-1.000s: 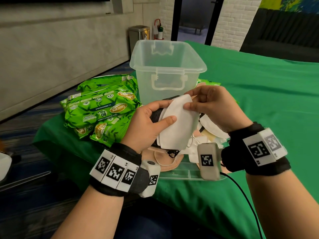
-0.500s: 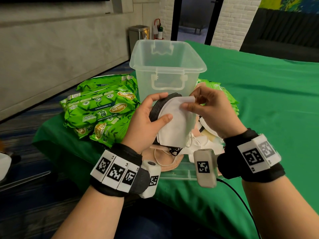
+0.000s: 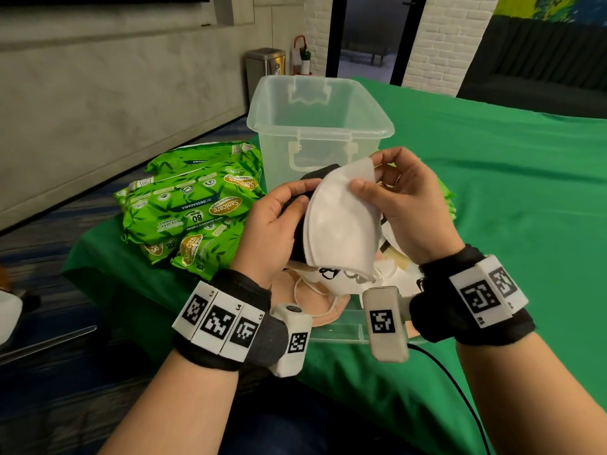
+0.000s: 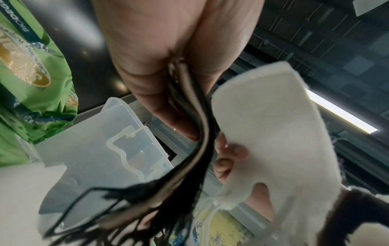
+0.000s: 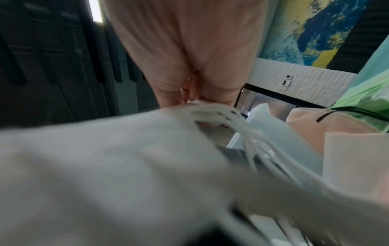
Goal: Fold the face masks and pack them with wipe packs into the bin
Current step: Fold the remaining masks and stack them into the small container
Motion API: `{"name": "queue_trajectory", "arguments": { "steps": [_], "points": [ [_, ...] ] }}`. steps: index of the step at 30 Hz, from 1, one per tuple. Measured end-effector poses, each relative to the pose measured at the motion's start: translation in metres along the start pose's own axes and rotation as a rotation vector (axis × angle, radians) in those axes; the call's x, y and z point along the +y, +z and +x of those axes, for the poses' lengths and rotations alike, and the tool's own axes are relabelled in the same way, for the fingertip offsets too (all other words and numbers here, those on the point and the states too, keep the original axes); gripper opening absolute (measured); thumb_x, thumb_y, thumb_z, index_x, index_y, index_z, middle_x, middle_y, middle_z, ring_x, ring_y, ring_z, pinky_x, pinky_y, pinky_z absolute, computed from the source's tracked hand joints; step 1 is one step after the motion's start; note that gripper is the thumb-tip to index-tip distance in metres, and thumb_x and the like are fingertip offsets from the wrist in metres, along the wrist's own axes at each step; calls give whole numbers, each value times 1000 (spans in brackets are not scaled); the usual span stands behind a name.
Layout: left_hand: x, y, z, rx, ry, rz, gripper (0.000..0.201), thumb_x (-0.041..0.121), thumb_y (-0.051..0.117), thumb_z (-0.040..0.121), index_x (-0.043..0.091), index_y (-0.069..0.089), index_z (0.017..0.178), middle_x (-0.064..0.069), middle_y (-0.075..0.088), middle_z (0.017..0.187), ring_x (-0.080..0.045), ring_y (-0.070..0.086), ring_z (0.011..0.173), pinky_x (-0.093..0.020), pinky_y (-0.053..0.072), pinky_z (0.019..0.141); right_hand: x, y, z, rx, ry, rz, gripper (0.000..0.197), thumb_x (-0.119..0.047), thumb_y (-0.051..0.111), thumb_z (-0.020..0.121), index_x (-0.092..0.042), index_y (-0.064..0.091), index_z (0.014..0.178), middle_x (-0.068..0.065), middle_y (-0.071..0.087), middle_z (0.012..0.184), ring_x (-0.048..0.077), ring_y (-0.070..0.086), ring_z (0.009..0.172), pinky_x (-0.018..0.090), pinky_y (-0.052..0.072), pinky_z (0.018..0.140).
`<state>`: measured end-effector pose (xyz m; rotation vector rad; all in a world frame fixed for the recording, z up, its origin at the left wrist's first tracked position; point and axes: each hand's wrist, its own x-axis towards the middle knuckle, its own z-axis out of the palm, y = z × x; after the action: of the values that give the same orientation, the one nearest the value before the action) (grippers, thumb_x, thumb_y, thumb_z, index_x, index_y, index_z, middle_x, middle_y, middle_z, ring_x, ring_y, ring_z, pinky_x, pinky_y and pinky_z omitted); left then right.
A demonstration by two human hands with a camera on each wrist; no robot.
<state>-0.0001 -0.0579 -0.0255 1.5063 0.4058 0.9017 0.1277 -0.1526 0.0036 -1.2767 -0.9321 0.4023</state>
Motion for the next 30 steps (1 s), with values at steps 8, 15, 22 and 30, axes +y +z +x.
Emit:
{"name": "queue_trajectory", "arguments": {
  "steps": [8,15,22,30],
  "points": [
    [-2,3,-4,-92,-18,-88,16,7,59,86,20,64,93,10,71,80,-6,64,77,-23,53,75,11,20,1,116,-18,-204,28,-16,74,66,-27,51,79,27,57,91,23,57,71,30,48,63],
    [-7,2,-4,-68,34,-48,46,0,60,78,29,52,113,0,61,120,-12,59,111,-34,46,100,18,17,-3,131,-47,-308,35,-20,76,70,-30,48,89,-1,55,80,14,51,68,31,44,63],
    [-5,1,-3,-91,88,-8,46,3,56,75,32,55,111,6,62,118,-10,58,111,-38,45,102,15,10,-4,-21,-69,-344,34,-19,71,77,-27,57,106,-16,55,93,6,54,87,21,45,76],
    [-7,-2,-2,-113,100,-21,35,0,55,75,28,62,95,17,69,94,-5,63,93,-24,49,87,14,5,-3,16,-162,-364,25,-18,76,69,-37,61,74,-11,55,93,15,53,100,25,42,74]
  ]
}}
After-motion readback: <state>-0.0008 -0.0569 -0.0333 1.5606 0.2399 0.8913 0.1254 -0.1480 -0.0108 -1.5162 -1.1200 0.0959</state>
